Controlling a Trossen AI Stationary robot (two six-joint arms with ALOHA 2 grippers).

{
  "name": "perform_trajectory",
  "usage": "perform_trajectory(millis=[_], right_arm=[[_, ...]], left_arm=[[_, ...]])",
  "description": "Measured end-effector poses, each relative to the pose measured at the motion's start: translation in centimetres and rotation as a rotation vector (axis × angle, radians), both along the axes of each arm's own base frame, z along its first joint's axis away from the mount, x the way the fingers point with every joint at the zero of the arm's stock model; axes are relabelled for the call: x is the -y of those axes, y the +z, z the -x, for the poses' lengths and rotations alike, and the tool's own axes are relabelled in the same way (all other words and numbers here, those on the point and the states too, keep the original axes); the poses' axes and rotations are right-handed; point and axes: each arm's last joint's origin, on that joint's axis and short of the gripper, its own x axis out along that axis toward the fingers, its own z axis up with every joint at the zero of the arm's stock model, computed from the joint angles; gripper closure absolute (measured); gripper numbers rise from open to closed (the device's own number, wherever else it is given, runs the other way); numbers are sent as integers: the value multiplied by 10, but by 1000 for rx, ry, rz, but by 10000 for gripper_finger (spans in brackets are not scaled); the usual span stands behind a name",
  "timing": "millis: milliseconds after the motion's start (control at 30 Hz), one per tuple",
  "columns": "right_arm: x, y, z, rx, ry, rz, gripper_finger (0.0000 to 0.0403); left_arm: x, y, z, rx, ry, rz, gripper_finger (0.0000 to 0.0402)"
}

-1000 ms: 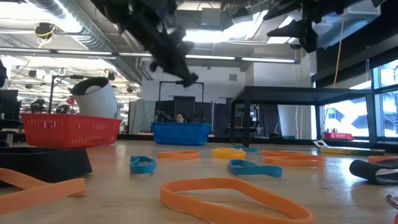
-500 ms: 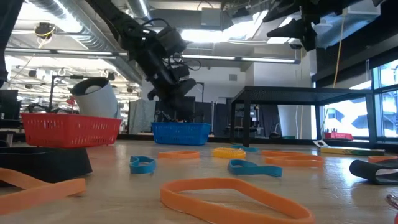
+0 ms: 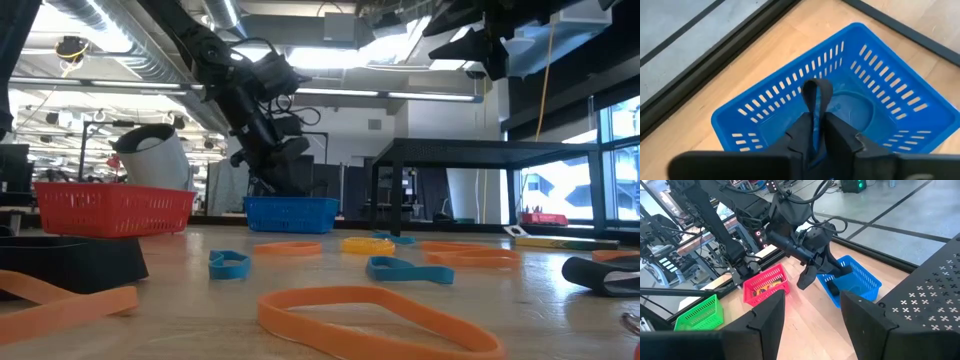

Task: Pick & Place Office Desk Supplies
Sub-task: Put the black rubber band into the blue bin, then put the orange rubber band into the blue bin

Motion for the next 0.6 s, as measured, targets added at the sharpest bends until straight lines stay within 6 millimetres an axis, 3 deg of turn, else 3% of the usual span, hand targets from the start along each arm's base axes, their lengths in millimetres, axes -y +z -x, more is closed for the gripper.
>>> perform_trajectory(millis=[300, 600], right_arm=[[0, 0, 0, 7, 2, -23, 202], [-4, 0, 0, 3, 127, -63, 202]], left_arm=[[0, 5, -1, 31, 17, 2, 278], [-1, 31, -14, 89, 1, -18, 249]])
